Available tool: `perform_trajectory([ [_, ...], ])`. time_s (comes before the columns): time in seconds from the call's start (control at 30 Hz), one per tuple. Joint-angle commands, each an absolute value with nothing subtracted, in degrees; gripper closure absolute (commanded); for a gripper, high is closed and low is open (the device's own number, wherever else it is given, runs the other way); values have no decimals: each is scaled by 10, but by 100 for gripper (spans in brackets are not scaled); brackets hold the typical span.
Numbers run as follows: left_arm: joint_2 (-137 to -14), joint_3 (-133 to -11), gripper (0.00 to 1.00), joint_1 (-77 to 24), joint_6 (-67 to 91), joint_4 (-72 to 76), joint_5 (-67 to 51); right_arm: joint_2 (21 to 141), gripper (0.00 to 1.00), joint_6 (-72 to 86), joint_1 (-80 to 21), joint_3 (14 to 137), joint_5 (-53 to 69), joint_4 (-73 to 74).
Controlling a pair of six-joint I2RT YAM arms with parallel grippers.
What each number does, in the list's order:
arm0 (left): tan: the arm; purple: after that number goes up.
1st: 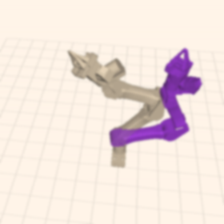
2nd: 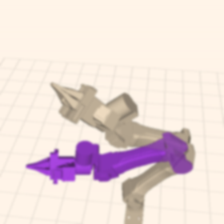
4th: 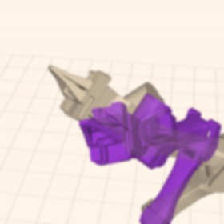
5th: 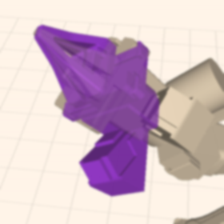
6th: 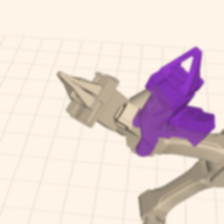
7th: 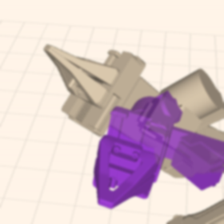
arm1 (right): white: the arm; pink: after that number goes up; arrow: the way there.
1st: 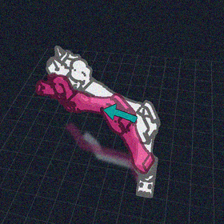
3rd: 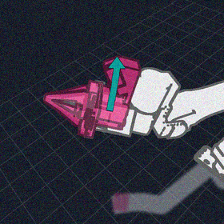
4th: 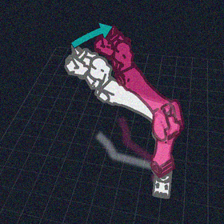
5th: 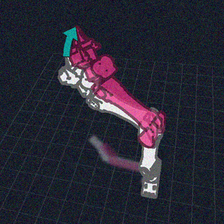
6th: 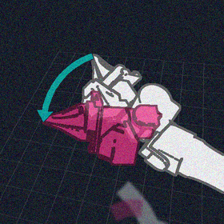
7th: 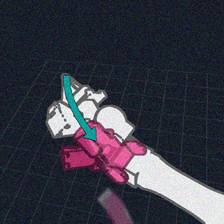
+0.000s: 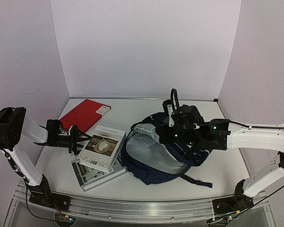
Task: Pack the student bag
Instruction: Pick up the book from the center of the board.
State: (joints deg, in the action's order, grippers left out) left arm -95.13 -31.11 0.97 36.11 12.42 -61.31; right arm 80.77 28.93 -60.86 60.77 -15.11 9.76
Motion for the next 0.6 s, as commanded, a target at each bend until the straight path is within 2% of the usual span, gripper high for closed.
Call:
perform_trajectory([
  [0.0, -967, -335, 17, -18, 352, 162, -646, 796, 100, 290, -607, 652, -169, 34],
  [0.13, -979, -352, 20, -46, 353, 167, -645, 796, 100, 289, -607, 652, -167, 34],
  [0.23, -982, -357, 33, -49, 358, 178, -643, 793, 100, 290, -607, 651, -167, 34],
  [0.33, -975, -357, 53, -49, 368, 192, -638, 788, 100, 291, -607, 649, -169, 34],
  [0.4, -963, -357, 61, -48, 375, 195, -635, 785, 100, 291, -607, 648, -171, 34],
  [0.57, -900, -359, 67, -49, 393, 174, -624, 779, 100, 291, -607, 650, -177, 34],
])
